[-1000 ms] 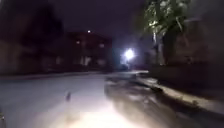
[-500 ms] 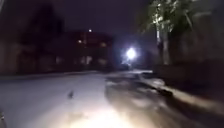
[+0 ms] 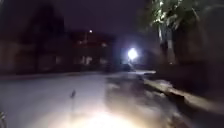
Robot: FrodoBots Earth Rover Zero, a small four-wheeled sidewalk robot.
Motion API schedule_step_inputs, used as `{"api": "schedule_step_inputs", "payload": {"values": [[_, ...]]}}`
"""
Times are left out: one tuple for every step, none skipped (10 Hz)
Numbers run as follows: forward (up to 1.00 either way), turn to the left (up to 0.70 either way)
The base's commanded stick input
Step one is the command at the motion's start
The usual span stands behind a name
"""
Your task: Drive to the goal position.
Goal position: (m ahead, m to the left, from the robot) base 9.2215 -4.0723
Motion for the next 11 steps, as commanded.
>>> {"api": "schedule_step_inputs", "payload": {"values": [[0.70,0.00],[0.70,0.00],[0.70,-0.08],[0.70,-0.35],[0.70,-0.35],[0.70,-0.35],[0.70,-0.35],[0.70,-0.13],[0.70,0.00],[0.70,0.00],[0.70,0.00]]}}
